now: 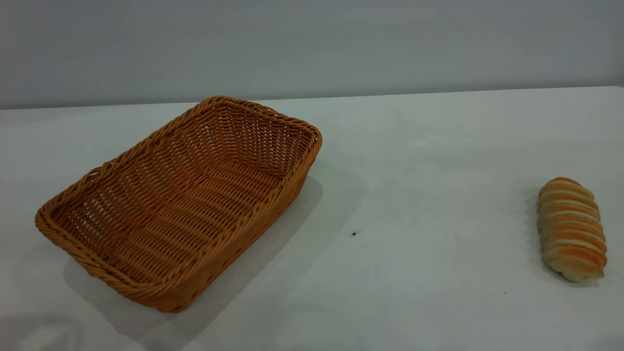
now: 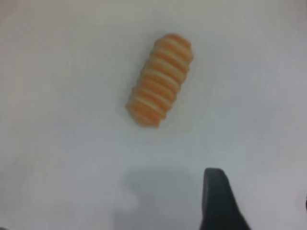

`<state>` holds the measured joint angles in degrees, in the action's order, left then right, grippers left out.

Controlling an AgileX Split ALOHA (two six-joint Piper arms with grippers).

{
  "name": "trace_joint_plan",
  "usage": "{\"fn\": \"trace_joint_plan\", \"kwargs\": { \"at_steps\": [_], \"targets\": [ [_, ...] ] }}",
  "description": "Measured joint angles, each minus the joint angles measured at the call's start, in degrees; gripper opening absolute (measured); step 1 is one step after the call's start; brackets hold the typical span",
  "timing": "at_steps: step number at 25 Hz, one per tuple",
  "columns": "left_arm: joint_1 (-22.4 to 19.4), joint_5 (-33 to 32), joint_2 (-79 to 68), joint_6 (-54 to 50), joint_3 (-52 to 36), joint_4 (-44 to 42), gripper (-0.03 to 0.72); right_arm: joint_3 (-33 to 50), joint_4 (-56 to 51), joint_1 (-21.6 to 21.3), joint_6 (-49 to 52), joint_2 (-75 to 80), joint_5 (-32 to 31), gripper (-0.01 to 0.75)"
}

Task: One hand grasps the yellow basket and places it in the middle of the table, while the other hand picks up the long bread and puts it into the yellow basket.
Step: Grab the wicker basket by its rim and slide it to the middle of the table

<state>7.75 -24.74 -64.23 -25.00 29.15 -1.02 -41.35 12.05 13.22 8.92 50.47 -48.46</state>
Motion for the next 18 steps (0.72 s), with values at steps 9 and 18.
{"fn": "trace_joint_plan", "kwargs": {
  "at_steps": [9, 18],
  "targets": [
    [0.0, -1.6, -16.6, -9.5, 9.8, 2.0, 0.594, 0.0, -3.5, 0.0, 0.3, 3.6, 2.3, 0.467],
    [0.0, -9.1, -29.1, -10.4, 18.6, 7.1, 0.594, 0.0, -5.1, 0.0, 0.4, 3.6, 2.5, 0.467]
  ]
}}
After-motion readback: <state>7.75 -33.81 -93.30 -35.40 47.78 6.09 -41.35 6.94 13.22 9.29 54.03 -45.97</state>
